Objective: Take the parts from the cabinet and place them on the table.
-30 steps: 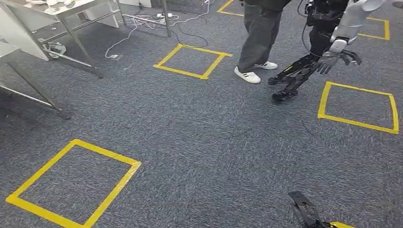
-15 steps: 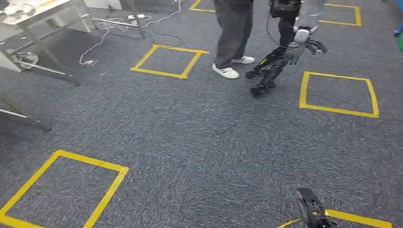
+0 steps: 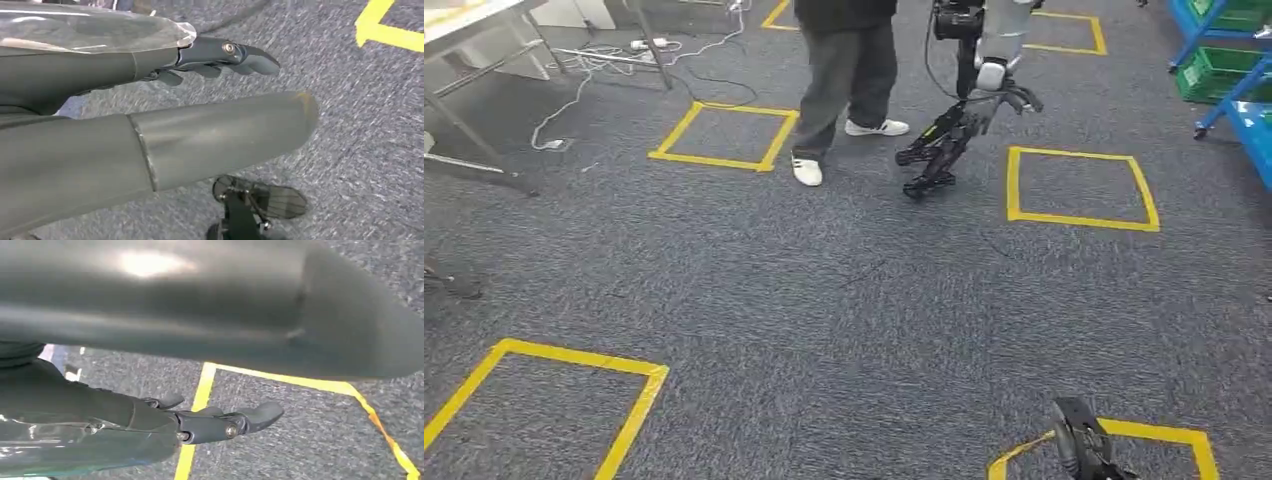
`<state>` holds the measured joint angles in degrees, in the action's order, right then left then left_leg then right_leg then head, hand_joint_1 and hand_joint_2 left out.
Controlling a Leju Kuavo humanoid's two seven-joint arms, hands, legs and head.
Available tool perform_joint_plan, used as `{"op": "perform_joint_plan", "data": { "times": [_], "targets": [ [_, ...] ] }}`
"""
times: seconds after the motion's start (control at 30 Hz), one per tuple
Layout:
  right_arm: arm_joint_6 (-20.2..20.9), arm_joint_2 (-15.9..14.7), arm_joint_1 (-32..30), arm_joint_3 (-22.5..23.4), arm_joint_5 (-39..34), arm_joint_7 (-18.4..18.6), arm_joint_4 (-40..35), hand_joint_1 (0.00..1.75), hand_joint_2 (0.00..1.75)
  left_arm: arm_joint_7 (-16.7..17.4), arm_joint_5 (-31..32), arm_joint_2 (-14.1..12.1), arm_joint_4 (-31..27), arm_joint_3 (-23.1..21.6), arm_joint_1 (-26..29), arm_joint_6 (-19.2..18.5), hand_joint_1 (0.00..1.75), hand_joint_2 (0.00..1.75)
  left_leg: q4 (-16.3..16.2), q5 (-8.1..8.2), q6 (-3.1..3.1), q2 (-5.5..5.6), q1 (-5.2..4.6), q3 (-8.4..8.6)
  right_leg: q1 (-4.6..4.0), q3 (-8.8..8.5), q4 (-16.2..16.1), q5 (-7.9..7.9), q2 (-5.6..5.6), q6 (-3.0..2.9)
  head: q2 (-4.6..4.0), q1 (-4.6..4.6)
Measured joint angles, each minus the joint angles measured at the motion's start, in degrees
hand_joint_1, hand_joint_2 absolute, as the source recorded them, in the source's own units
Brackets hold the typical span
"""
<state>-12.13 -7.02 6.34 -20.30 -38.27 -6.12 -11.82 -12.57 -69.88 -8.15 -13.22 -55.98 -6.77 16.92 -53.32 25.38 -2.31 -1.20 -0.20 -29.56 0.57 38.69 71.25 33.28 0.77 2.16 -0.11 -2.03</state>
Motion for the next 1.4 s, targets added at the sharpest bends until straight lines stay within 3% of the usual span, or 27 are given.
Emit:
{"op": "perform_joint_plan", "data": {
  "times": [0.03,0.07,0.13,0.17,0.2,0.23,0.37,0.43,0.5,0.57,0.6,0.67,0.7,0.73,0.83,0.87,0.93,1.0,1.03,1.07,1.1,1.17,1.2,1.23,1.27,1.37,1.4],
  "targets": [
    [0.0,0.0,-0.1,0.0,0.0,0.0,0.0,0.0,0.0,0.0,0.0,0.0,0.0,0.0,0.0,0.0,0.0,0.0,0.0,0.02,0.01,-0.57,-0.01,-0.01,0.04,1.3,3.0,0.75,-0.18,0.14,0.0,-0.04],
    [0.0,0.0,-0.2,0.0,0.0,0.0,0.0,0.0,0.0,0.0,0.0,0.0,0.0,0.0,0.0,0.0,0.0,0.0,0.0,0.07,0.08,-1.14,0.0,0.05,0.11,1.16,2.8,-0.12,-0.33,0.24,0.0,-0.2],
    [0.0,0.0,-0.2,0.1,0.0,-0.1,0.0,0.0,0.0,0.0,0.0,0.1,0.0,0.0,0.0,0.0,0.0,0.0,-0.1,0.28,0.28,-2.33,0.03,0.27,0.22,-3.14,-5.5,-4.66,-1.03,0.28,0.0,-0.61],
    [0.0,0.0,-0.1,0.1,0.0,-0.2,0.0,0.0,0.0,0.0,-0.1,0.2,0.0,0.0,0.0,0.0,0.0,0.0,-0.1,0.45,0.53,-2.87,0.04,0.51,0.21,-6.31,-11.3,-7.08,-2.48,0.22,0.0,-0.79],
    [0.0,0.0,0.0,0.1,0.0,-0.2,0.0,0.0,0.0,0.0,-0.1,0.2,0.0,0.0,0.0,0.0,0.0,0.0,-0.2,0.67,0.84,-3.38,-0.18,0.69,0.11,-8.52,-15.8,-7.71,-5.33,0.18,0.0,-1.12],
    [0.0,0.0,0.1,0.1,0.0,-0.2,0.0,0.0,0.0,0.0,-0.1,0.1,0.0,0.0,-0.1,0.0,0.0,0.0,-0.5,0.86,1.15,-3.84,-0.53,0.63,-0.32,-8.53,-16.2,-7.75,-4.66,-0.54,0.0,-1.16],
    [0.1,0.0,0.0,0.2,0.0,-0.2,0.0,0.0,0.0,0.0,-0.1,0.2,0.0,0.0,-0.4,0.0,0.0,0.0,-0.5,1.16,2.19,-5.43,-0.46,0.87,-0.16,-8.39,-16.6,-8.2,-2.07,-1.97,0.0,-0.28],
    [0.1,0.0,0.1,0.2,0.0,-0.2,0.0,0.0,0.0,0.0,0.0,0.2,0.0,0.0,-0.4,0.0,0.0,0.0,-5.5,4.63,2.88,-0.35,0.04,-1.12,0.05,-8.21,-16.7,-8.47,-0.98,-2.44,0.0,0.44],
    [0.2,0.0,0.4,0.2,-0.3,-0.4,0.0,0.0,0.0,0.1,-0.1,0.2,0.0,0.0,-0.2,0.0,0.0,0.0,-15.7,9.23,3.12,0.77,0.14,-6.08,-0.02,-7.9,-16.6,-8.63,0.24,-2.71,0.0,0.87],
    [0.5,0.0,0.3,0.4,-1.2,-0.7,0.0,0.0,0.0,0.1,-0.2,0.2,0.0,0.0,0.1,0.0,0.0,0.0,-20.1,9.64,3.05,0.86,0.14,-8.64,-0.08,-7.77,-16.6,-8.72,1.77,-2.78,0.0,1.2],
    [0.6,0.0,0.3,0.6,-1.6,-0.8,0.0,0.0,0.0,0.1,-0.2,0.2,0.0,0.0,0.1,0.0,0.0,0.0,-18.0,7.75,2.84,0.92,0.14,-7.82,-0.08,-7.8,-16.6,-8.77,2.64,-2.73,0.0,1.22],
    [0.9,0.0,0.3,0.8,-2.3,-1.3,0.0,0.0,0.0,0.1,-0.3,0.2,0.0,0.0,0.0,0.0,0.0,0.0,-7.7,2.06,2.25,2.15,0.14,-3.08,-0.08,-7.93,-16.6,-8.9,4.24,-2.54,0.0,1.38],
    [1.0,0.0,0.4,1.0,-2.6,-1.4,0.0,0.0,0.0,0.1,-0.3,0.1,0.0,0.0,0.0,0.0,0.0,0.0,-2.4,0.02,1.86,4.79,0.15,-0.56,0.01,-7.92,-16.6,-8.97,4.92,-2.42,0.0,1.46],
    [1.1,0.2,0.4,1.1,-3.0,-1.6,0.0,0.0,0.0,0.1,-0.3,0.0,0.0,0.0,0.0,0.0,0.0,0.0,-0.6,0.37,1.75,6.34,0.12,0.13,-0.34,-7.65,-16.4,-8.95,5.46,-2.12,0.0,1.51],
    [1.2,0.2,0.4,1.3,-3.1,-1.9,0.0,0.0,0.0,0.2,-0.4,0.0,0.0,0.0,-0.1,-0.1,0.0,0.0,-0.6,0.25,1.45,4.24,-0.21,0.08,0.16,-7.31,-16.8,-9.37,7.32,-1.15,0.0,1.51],
    [1.2,0.2,0.3,1.5,-3.1,-2.0,0.0,0.0,0.0,0.2,-0.3,0.1,0.0,0.0,-0.2,-0.1,0.0,0.0,0.1,-0.11,0.96,3.44,0.24,0.26,-0.18,-7.05,-16.8,-9.49,7.93,-0.66,0.0,1.38],
    [1.2,0.2,0.3,1.5,-3.1,-2.1,0.0,0.0,0.0,0.1,-0.3,0.2,0.0,0.0,-0.2,-0.1,0.0,0.0,0.7,-0.44,0.4,2.01,0.28,0.47,-0.3,-5.44,-13.0,-6.5,1.77,-0.66,0.0,0.57],
    [1.4,0.2,0.7,1.6,-3.2,-2.2,0.0,0.0,0.0,0.2,-0.4,0.2,0.0,0.0,0.1,-0.1,0.0,0.0,0.7,-0.33,0.23,0.34,0.16,0.44,-0.06,-1.06,-3.4,-1.52,0.06,-0.18,0.0,-0.13],
    [1.6,0.2,0.7,1.6,-3.2,-2.3,0.0,0.0,0.0,0.1,-0.4,0.2,0.0,0.0,0.2,-0.1,0.0,0.0,0.7,-0.29,0.19,-0.48,0.15,0.4,0.07,0.89,1.1,0.06,-0.16,0.04,0.0,-0.13],
    [1.7,0.2,0.6,1.6,-3.2,-2.3,0.0,0.0,0.0,0.1,-0.4,0.2,0.0,0.0,0.2,-0.1,0.0,0.0,0.7,-0.26,0.18,-1.2,0.15,0.4,0.2,1.6,2.9,0.11,-0.31,0.26,0.0,-0.2],
    [1.7,0.2,0.5,1.6,-3.2,-2.3,0.0,0.0,0.0,0.1,-0.4,0.2,0.0,0.0,0.2,-0.1,0.0,0.0,0.7,-0.17,0.26,-1.8,0.16,0.46,0.38,0.73,1.3,-1.3,-0.45,0.41,0.0,-0.37],
    [1.7,0.2,0.6,1.6,-3.2,-2.3,0.0,0.0,0.0,0.1,-0.4,0.4,0.0,0.0,0.1,-0.1,0.0,0.0,0.5,0.17,0.65,-3.14,0.23,0.73,0.54,-4.49,-8.3,-6.21,-1.65,0.48,0.0,-0.83],
    [1.7,0.2,0.7,1.7,-3.2,-2.3,0.0,0.0,0.0,0.1,-0.4,0.4,0.0,0.0,0.1,-0.1,0.0,0.0,0.3,0.44,0.94,-3.76,0.23,0.96,0.51,-7.44,-13.7,-8.31,-3.75,0.38,0.0,-1.14],
    [1.7,0.2,0.9,1.8,-3.2,-2.3,0.0,0.0,0.0,0.1,-0.4,0.4,0.0,0.0,0.1,-0.1,0.0,0.0,0.0,0.77,1.39,-4.34,-0.23,1.03,-0.05,-8.57,-16.3,-7.57,-6.44,0.14,0.0,-1.54],
    [1.7,0.2,1.0,1.9,-3.2,-2.3,-0.1,0.0,0.0,0.1,-0.4,0.4,0.0,0.0,0.1,-0.1,0.0,0.0,-0.2,0.87,1.59,-4.72,-0.36,1.03,0.02,-8.49,-16.3,-8.01,-4.82,-0.63,0.0,-1.42],
    [1.7,0.2,0.8,2.0,-3.2,-2.3,0.0,0.0,0.0,0.1,-0.4,0.4,0.0,0.0,-0.3,-0.1,0.0,0.0,-0.1,1.05,2.25,-6.54,-0.29,1.49,-0.15,-8.11,-16.4,-8.07,-2.91,-1.49,0.0,-0.52],
    [1.7,0.2,0.8,2.1,-3.3,-2.3,0.0,0.0,0.0,0.1,-0.4,0.4,0.0,0.0,-0.3,-0.1,0.0,0.0,-0.5,1.64,2.74,-5.81,0.0,1.42,0.3,-8.5,-16.8,-8.38,-2.22,-1.94,0.0,-0.63]
  ]
}}
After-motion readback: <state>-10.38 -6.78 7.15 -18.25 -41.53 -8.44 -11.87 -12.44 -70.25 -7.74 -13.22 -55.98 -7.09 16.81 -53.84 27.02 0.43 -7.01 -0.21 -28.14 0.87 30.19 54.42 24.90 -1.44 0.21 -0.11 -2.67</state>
